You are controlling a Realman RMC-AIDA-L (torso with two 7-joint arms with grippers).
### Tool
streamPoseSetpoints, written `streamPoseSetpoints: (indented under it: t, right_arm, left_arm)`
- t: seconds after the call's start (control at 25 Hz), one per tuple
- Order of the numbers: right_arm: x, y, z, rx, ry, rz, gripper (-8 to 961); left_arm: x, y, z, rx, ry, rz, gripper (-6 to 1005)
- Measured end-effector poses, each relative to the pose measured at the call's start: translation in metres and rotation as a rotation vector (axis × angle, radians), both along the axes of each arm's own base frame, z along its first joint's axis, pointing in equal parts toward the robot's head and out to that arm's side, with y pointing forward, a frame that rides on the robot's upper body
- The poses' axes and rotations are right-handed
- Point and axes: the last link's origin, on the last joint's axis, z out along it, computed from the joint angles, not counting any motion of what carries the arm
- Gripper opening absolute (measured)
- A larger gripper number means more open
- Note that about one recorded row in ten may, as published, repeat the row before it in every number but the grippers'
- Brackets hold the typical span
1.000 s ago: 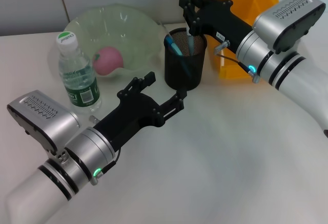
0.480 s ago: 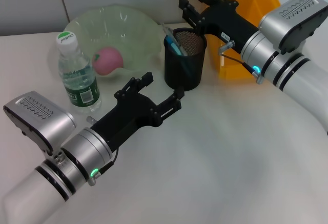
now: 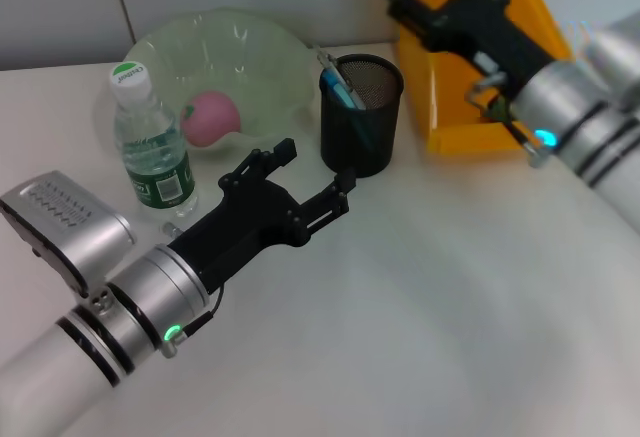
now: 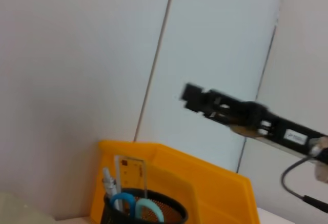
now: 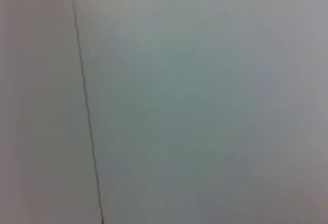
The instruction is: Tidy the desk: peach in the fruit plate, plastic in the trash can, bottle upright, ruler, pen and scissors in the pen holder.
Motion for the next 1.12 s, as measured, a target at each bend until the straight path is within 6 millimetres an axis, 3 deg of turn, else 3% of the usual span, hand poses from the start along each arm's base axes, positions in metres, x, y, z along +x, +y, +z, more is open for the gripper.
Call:
streamPoseSetpoints:
  t: [0.04,0.28,0.32,0.36,0.52,0.64,0.72,0.88,1.12]
  right_arm:
    - [0.007,-0.008,0.011,-0.016,0.065,0.02,746]
    - [0.027,-0.038,0.04,-0.211,0.185,0.097,745]
    - [0.035,-0.051,0.051,-0.319,0.186,0.119,745]
    - [0.035,-0.051,0.051,-0.319,0.186,0.119,745]
    - [0.05,-0.082,0.076,-0.518,0.159,0.15,745]
    - [0.057,-0.091,0.084,-0.564,0.139,0.151,745]
    - [0.066,-0.099,0.093,-0.634,0.101,0.138,744]
    - [0.071,-0.104,0.093,-0.708,0.043,0.126,744]
    - [0.064,-0.108,0.06,-0.914,-0.124,0.165,744]
  left_arm:
    - [-0.001,0.0,0.003,-0.014,-0.004,-0.016,859]
    - [-0.008,-0.002,0.019,-0.111,-0.007,-0.087,859]
    - [-0.011,-0.002,0.023,-0.136,-0.011,-0.095,859]
    - [-0.015,-0.003,0.027,-0.162,-0.015,-0.102,860]
    - [-0.032,-0.006,0.047,-0.255,-0.035,-0.122,860]
    - [-0.039,-0.006,0.059,-0.292,-0.036,-0.13,860]
    - [-0.047,-0.003,0.078,-0.364,-0.022,-0.135,860]
    - [-0.051,0.001,0.091,-0.428,0.006,-0.136,860]
    - [-0.048,0.005,0.11,-0.538,0.041,-0.17,860]
